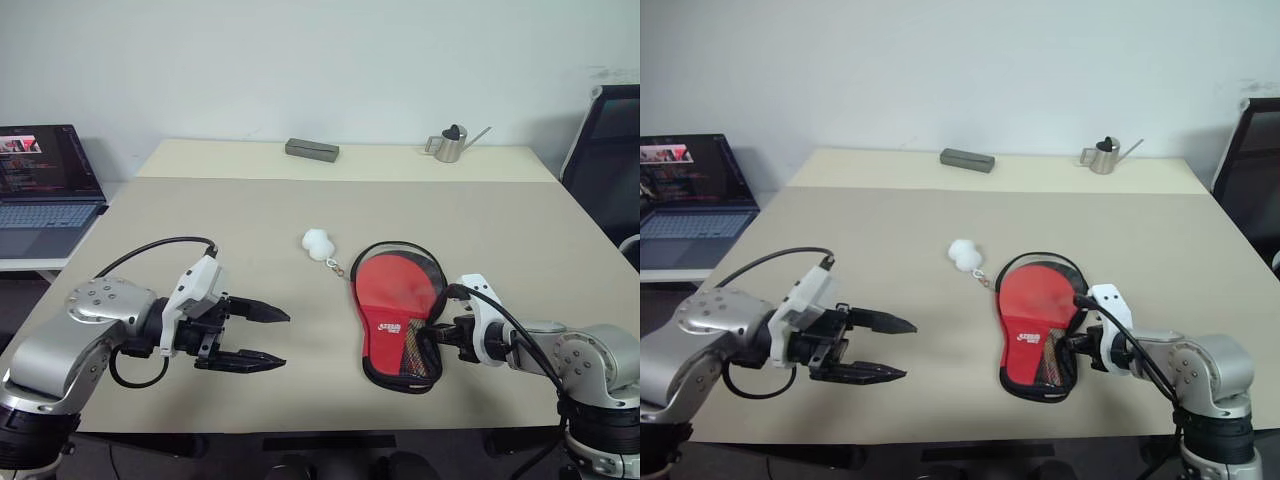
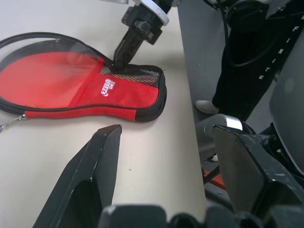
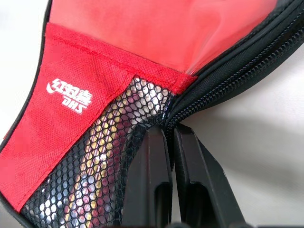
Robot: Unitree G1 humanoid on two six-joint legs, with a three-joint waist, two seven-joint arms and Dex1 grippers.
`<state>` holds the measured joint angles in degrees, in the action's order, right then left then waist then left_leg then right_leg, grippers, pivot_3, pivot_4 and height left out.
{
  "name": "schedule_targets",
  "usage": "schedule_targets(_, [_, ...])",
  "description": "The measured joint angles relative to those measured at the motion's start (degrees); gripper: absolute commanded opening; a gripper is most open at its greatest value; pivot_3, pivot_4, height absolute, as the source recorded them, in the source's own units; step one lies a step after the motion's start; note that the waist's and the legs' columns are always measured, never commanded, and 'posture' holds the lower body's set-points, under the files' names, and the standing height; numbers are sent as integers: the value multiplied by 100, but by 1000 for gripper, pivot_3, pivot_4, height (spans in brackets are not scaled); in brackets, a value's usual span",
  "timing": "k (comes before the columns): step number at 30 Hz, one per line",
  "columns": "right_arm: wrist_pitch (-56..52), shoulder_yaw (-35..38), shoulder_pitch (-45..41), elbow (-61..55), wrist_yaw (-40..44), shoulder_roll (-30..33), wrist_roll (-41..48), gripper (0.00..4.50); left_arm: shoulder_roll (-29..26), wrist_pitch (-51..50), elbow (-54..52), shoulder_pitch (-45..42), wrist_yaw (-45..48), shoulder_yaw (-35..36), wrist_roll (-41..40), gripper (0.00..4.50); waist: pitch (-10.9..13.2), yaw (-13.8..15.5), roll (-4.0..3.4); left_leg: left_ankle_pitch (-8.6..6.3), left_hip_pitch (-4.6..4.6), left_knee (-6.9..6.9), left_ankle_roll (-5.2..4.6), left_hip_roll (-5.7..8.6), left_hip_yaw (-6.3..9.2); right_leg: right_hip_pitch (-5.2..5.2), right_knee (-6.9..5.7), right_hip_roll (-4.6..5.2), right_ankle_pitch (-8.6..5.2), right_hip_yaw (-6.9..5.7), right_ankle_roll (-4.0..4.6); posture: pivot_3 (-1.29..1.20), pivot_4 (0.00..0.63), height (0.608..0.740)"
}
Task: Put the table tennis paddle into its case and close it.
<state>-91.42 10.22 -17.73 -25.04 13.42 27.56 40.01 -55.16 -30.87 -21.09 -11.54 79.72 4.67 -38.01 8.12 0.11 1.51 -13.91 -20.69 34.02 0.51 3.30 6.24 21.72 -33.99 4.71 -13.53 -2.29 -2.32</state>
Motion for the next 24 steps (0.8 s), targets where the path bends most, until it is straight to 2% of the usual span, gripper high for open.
schedule_targets(12, [74, 156, 531, -401, 16, 356, 346, 10, 4, -34, -93, -43, 124, -167, -98, 3278, -11, 98, 17, -2, 0, 0, -2, 3, 6, 0, 3, 5, -8, -5, -1, 0, 150, 740])
schedule_targets(24, [86, 425, 1091, -767, -242, 578, 974, 10, 153, -113, -158, -400, 298, -751, -171, 3278, -16, 126, 23, -5, 0, 0, -6, 5, 9, -28, 4, 5, -13, -9, -1, 0, 150, 740])
